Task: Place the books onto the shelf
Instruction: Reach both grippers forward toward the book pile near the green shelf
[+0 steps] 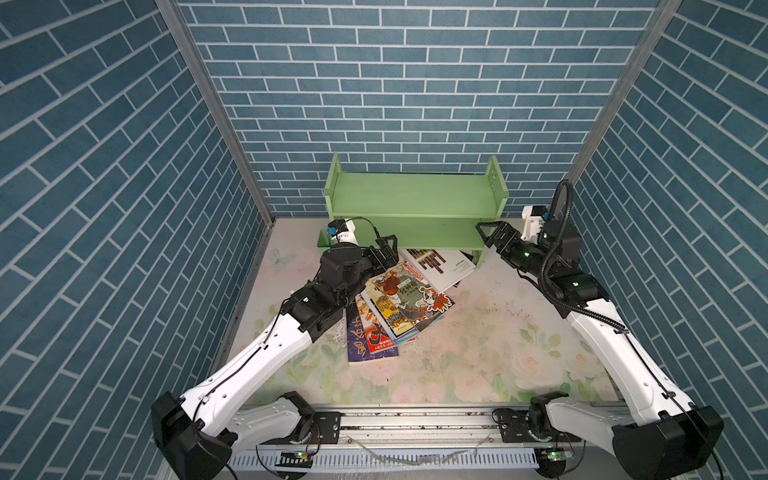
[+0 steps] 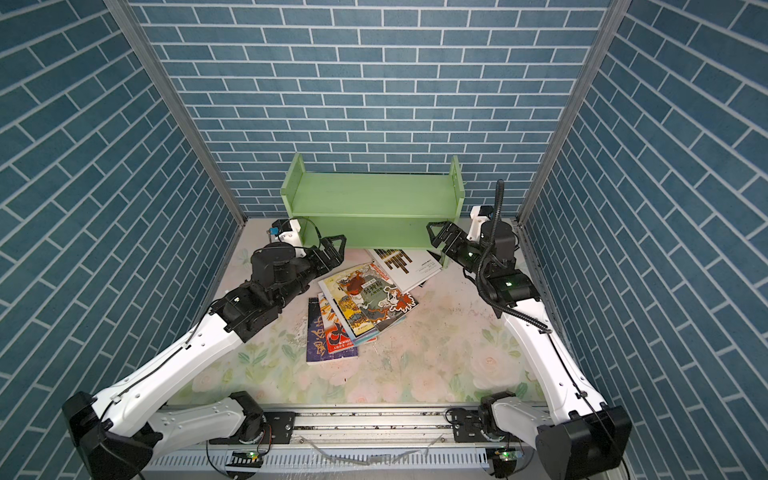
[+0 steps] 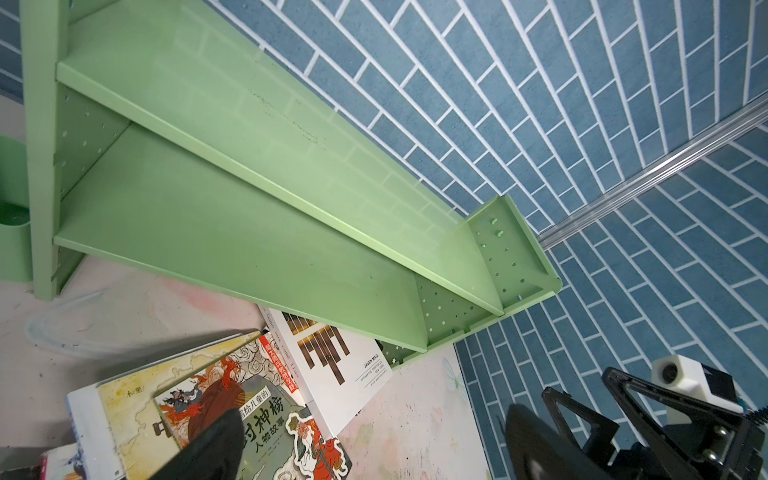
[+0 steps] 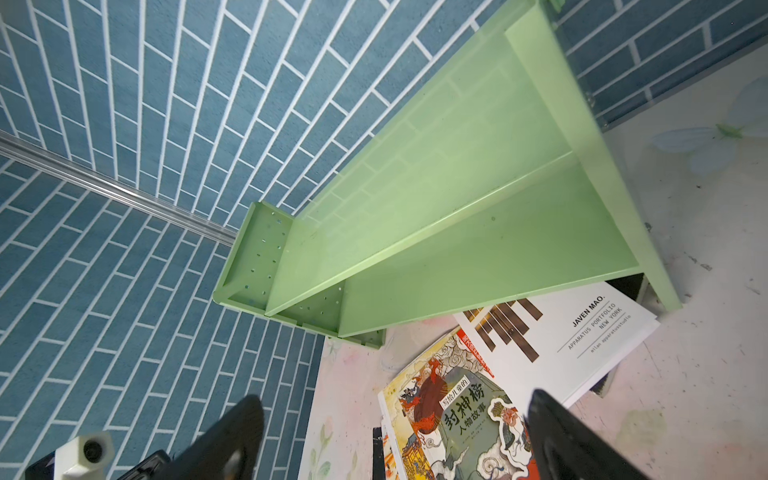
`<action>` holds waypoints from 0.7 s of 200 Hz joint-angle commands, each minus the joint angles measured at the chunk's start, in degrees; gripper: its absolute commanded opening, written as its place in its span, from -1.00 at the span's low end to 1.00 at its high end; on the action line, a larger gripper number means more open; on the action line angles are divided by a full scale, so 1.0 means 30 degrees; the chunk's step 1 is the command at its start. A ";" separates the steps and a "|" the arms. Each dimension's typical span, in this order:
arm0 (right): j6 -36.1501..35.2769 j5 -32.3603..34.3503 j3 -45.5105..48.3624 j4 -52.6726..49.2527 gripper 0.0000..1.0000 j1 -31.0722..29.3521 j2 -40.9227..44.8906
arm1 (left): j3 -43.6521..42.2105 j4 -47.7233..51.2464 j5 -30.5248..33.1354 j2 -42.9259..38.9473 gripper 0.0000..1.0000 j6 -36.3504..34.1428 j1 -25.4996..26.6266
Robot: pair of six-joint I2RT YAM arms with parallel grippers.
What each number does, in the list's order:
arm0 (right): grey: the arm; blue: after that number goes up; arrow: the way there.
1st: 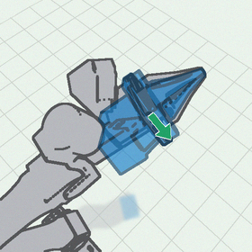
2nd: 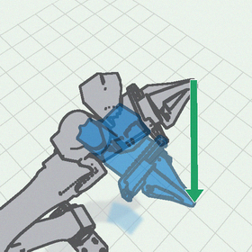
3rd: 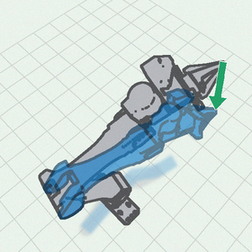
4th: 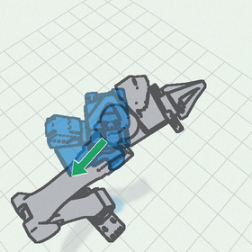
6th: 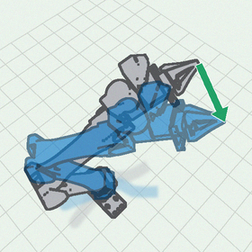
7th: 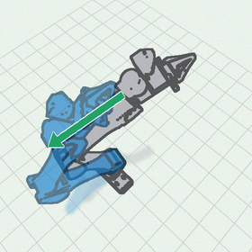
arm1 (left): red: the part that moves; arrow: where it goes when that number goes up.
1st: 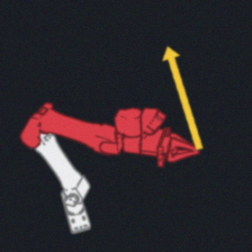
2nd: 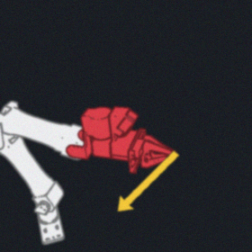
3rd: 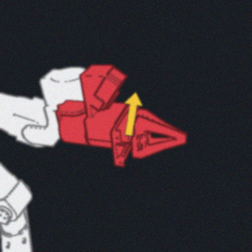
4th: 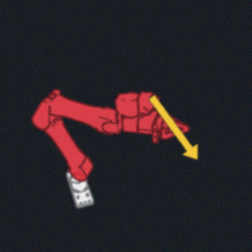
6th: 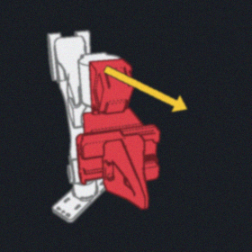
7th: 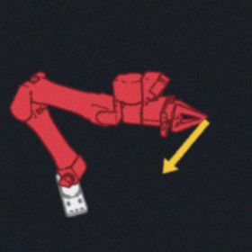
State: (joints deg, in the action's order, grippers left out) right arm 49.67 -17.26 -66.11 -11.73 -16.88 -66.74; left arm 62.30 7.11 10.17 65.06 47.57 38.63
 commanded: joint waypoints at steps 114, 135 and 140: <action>0.1419 0.1695 -0.0185 -0.5371 0.87 0.0296 -0.2421 | -0.2099 -0.2435 -0.3330 -0.0288 0.99 0.0707 0.0376; 0.3673 0.1979 0.2332 -0.2675 0.84 0.0168 -0.1774 | -0.0609 -0.1323 -0.4657 -0.0337 0.99 -0.1998 0.0199; 0.4267 0.2065 0.3007 -0.1808 0.83 0.0114 -0.1694 | -0.0033 -0.0464 -0.4937 -0.0216 0.99 -0.2544 0.0121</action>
State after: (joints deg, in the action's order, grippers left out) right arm 52.73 -13.67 -64.07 -23.51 -16.19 -73.78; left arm 56.01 2.22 -0.05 65.23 48.97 39.33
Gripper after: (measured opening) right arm 0.927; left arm 0.996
